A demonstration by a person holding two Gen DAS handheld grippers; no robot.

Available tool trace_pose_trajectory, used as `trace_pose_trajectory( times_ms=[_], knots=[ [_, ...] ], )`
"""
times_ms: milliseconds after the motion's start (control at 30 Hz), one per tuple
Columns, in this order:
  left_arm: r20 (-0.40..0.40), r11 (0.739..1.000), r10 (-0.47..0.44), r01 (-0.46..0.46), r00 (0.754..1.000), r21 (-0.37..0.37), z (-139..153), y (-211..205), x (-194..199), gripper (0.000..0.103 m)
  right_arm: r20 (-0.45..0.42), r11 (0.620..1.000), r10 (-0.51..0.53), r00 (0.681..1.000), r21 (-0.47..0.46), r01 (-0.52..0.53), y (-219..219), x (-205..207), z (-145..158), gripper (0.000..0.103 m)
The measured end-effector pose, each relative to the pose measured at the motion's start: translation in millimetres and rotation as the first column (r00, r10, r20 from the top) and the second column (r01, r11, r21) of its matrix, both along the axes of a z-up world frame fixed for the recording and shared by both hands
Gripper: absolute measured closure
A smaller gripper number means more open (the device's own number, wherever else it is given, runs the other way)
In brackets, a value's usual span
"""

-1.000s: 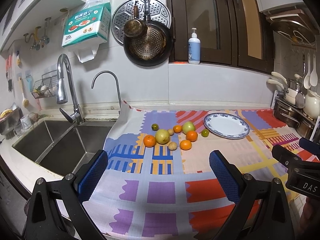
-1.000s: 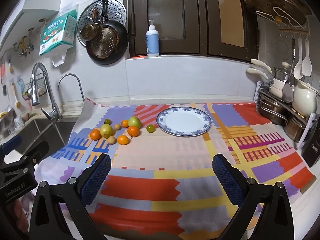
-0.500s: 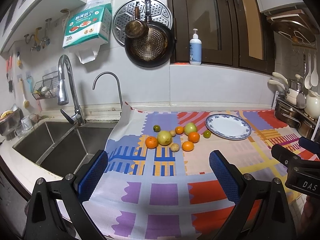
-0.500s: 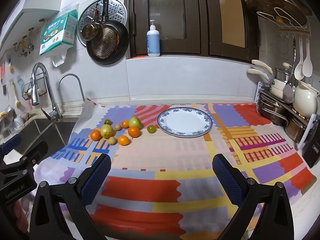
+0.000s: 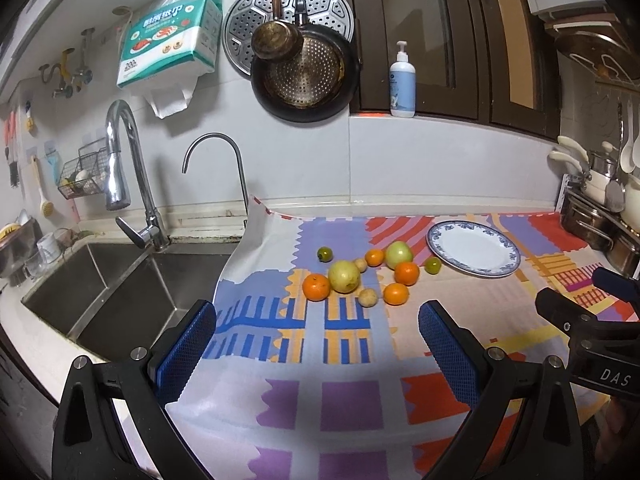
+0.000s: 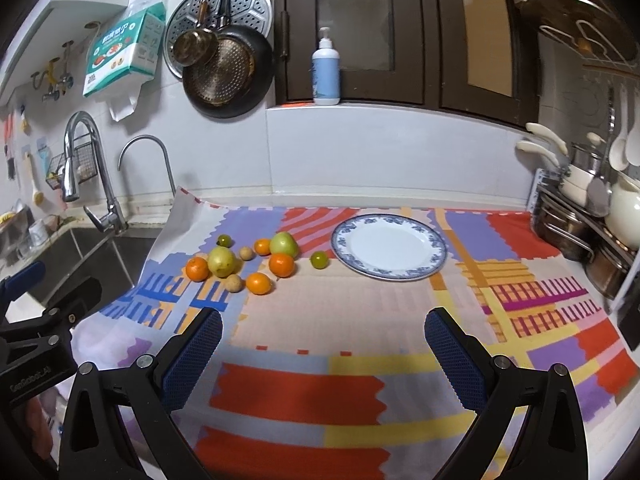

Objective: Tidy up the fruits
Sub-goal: 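Grasp a small yellow fruit with the left tool while the right tool grasps an orange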

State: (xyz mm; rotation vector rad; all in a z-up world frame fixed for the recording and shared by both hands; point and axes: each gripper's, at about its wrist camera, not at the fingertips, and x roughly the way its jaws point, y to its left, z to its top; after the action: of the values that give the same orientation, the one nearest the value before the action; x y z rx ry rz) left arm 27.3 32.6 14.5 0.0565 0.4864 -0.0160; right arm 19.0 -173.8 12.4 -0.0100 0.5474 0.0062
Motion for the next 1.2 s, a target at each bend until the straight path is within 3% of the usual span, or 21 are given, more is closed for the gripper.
trace_pose_trajectory(
  times_ms=[100, 333, 700, 967, 1200],
  knots=[
    [-0.002, 1.000, -0.009, 0.009, 1.000, 0.020, -4, 5, 14, 0.000, -0.009, 1.000, 0.015, 1.000, 0.006, -0.015, 8, 16, -3, 0.001],
    [-0.021, 0.994, -0.104, 0.105, 0.994, 0.037, -15, 12, 52, 0.018, -0.048, 0.997, 0.075, 0.996, -0.009, -0.076, 31, 56, -16, 0.008],
    [-0.094, 0.952, -0.286, 0.294, 0.954, 0.088, -44, -2, 109, 0.036, -0.106, 0.978, 0.181, 0.978, -0.083, -0.190, 52, 110, -33, 0.024],
    [-0.170, 0.943, -0.306, 0.322, 0.937, 0.081, -67, -21, 134, 0.049, -0.189, 0.922, 0.353, 0.916, -0.098, -0.375, 55, 150, -59, 0.035],
    [-0.251, 0.931, -0.335, 0.360, 0.908, 0.061, -90, -34, 157, 0.062, -0.240, 0.887, 0.429, 0.871, -0.071, -0.457, 54, 179, -84, 0.041]
  ],
)
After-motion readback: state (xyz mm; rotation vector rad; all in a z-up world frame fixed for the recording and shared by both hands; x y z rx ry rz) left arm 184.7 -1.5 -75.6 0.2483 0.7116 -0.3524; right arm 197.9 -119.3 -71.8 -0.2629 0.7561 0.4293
